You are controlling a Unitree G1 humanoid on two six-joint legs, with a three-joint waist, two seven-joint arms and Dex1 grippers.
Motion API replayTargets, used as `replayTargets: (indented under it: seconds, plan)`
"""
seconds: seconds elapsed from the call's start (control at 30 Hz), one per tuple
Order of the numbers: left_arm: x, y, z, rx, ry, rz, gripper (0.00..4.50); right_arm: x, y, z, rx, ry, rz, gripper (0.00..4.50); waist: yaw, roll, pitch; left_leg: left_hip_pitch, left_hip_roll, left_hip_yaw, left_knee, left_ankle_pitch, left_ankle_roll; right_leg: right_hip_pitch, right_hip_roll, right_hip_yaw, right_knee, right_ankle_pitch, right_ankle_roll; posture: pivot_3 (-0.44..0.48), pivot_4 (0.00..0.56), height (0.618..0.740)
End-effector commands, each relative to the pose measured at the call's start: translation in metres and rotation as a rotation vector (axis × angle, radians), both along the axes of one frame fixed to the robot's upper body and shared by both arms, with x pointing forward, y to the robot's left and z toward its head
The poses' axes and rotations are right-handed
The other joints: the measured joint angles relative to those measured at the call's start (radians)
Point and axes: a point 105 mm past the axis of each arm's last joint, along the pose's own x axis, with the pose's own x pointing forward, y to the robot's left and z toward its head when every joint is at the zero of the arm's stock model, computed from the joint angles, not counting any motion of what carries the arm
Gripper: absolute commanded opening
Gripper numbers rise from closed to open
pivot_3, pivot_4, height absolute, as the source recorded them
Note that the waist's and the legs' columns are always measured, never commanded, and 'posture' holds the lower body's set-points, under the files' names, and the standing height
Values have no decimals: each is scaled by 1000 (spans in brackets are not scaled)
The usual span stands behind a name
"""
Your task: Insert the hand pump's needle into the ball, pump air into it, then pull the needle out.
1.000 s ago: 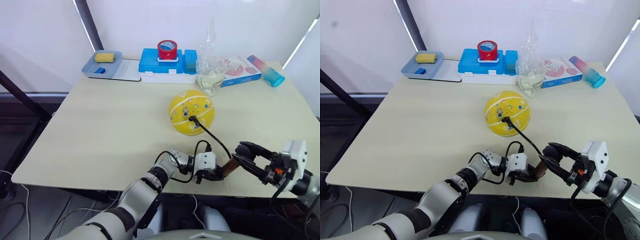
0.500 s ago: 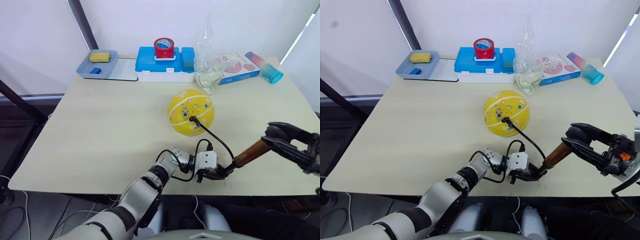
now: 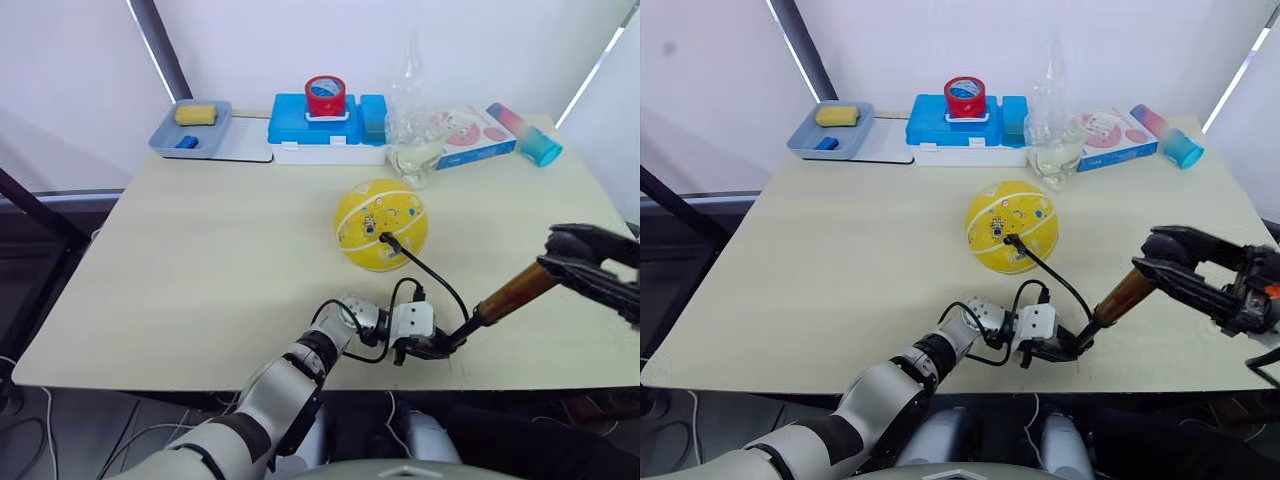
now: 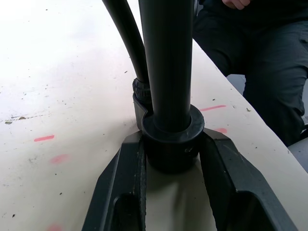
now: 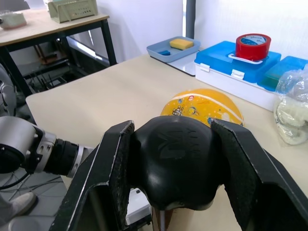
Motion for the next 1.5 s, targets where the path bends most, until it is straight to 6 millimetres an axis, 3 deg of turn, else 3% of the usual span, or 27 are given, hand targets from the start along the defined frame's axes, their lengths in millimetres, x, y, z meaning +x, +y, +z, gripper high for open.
replayTargets:
  seconds: [0.03,0.23,0.4,0.57,0.83,0.93,1.03,1.23,1.3,1.4,1.5]
  plan:
    - [-13,11,-22,96,49,-40,1107,9,-3,-34,-36,49,-55,2015,-1,-1,-1,0,0,1,0,0,0,0,0,2,0,0,1,0,150,737]
    - [-12,9,-20,89,46,-37,1107,13,6,-92,-36,136,-66,2015,-4,-4,-6,0,-2,5,0,-1,2,-2,6,26,0,-1,6,0,150,737]
    - [-11,9,-20,90,45,-34,1107,12,9,-112,-77,138,-59,2015,-9,-5,-7,0,-4,7,1,-2,3,-3,12,47,0,-1,11,0,150,737]
    - [-12,9,-20,90,46,-36,1107,14,8,-88,-60,51,-47,2015,-13,-5,-8,0,-7,7,1,-2,3,-4,15,60,0,-3,15,0,150,737]
    - [-13,9,-20,91,48,-39,1107,9,-1,-23,-31,-88,-36,2015,-15,-5,-7,-2,-10,5,1,-2,3,-4,17,67,0,-4,19,0,150,737]
    - [-13,9,-21,93,48,-39,1107,7,-4,1,-20,-132,-34,2015,-15,-5,-7,-2,-10,5,1,-2,3,-4,12,54,2,-4,18,0,150,737]
    - [-13,9,-21,93,48,-42,1107,4,-8,21,-16,-167,-36,2015,-14,-5,-7,0,-10,6,1,-2,3,-4,-5,30,3,-1,20,0,150,737]
    - [-13,8,-20,90,46,-43,1107,1,-13,56,5,-229,-35,2015,-14,-4,-7,0,-11,5,1,-2,4,-4,-19,11,2,1,19,0,150,737]
    - [-13,8,-20,88,46,-43,1107,1,-11,60,14,-230,-28,2015,-14,-4,-6,-1,-11,4,1,-2,4,-4,-22,10,2,1,19,0,150,737]
    - [-13,8,-19,87,46,-43,1107,4,-7,49,-4,-181,-16,2015,-13,-3,-6,-2,-11,3,1,-2,4,-5,-22,9,1,1,19,0,150,737]
    - [-13,8,-19,86,45,-43,1107,10,-8,18,-61,-87,-27,2015,-13,-5,-7,-2,-12,4,1,-3,4,-4,-24,1,1,1,19,0,150,737]
